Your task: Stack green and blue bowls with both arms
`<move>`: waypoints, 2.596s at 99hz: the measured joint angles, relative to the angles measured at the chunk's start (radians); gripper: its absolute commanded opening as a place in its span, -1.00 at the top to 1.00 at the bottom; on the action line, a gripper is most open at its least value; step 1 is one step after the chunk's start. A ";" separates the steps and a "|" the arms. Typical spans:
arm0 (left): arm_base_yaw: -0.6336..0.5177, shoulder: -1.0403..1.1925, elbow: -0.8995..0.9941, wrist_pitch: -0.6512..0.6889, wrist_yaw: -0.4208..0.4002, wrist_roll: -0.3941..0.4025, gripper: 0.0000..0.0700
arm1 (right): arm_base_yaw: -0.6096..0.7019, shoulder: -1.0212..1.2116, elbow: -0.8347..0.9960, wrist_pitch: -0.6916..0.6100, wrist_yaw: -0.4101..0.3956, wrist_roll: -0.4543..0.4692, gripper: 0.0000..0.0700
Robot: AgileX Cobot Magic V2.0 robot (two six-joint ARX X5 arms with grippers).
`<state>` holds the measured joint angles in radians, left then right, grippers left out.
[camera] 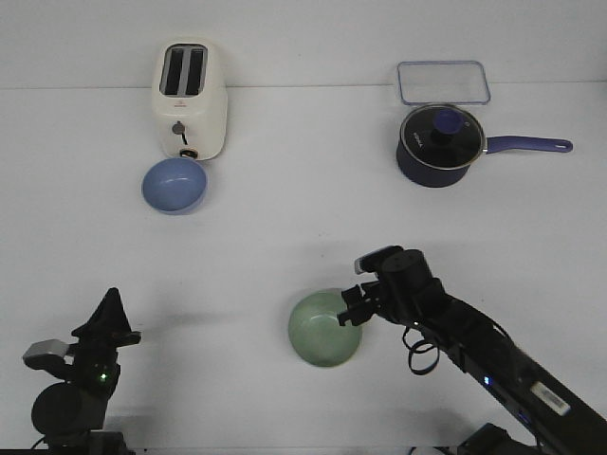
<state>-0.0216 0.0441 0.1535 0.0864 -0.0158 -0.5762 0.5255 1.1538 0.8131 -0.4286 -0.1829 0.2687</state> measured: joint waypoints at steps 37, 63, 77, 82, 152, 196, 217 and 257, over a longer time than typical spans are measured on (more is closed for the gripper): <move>0.000 0.557 0.352 -0.073 -0.005 0.058 0.96 | -0.155 -0.248 0.007 -0.048 0.001 -0.002 0.12; 0.013 1.088 0.644 -0.072 0.041 0.115 -0.01 | -0.175 -0.256 0.007 -0.116 0.001 -0.032 0.12; 0.029 1.304 0.781 -0.068 0.042 0.128 -0.35 | -0.175 -0.256 0.007 -0.113 0.001 -0.041 0.12; 0.038 1.371 0.822 -0.067 0.042 0.133 -0.35 | -0.175 -0.256 0.007 -0.113 0.001 -0.045 0.12; 0.065 1.804 1.084 -0.101 0.102 0.138 0.96 | -0.189 -0.256 0.007 -0.108 0.116 -0.074 0.13; 0.010 1.441 1.085 -0.335 0.312 0.203 0.96 | -0.467 -0.256 -0.003 0.016 0.166 -0.090 0.13; -0.175 1.228 0.932 -0.370 0.354 0.248 0.96 | -0.493 -0.256 -0.105 0.081 0.128 -0.088 0.13; -0.602 1.267 0.755 -0.204 0.360 0.191 0.96 | -0.494 -0.256 -0.148 0.094 0.109 -0.089 0.13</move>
<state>-0.6239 1.3113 0.9081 -0.1181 0.3439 -0.3855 0.0319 0.8978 0.6655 -0.3344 -0.0738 0.1802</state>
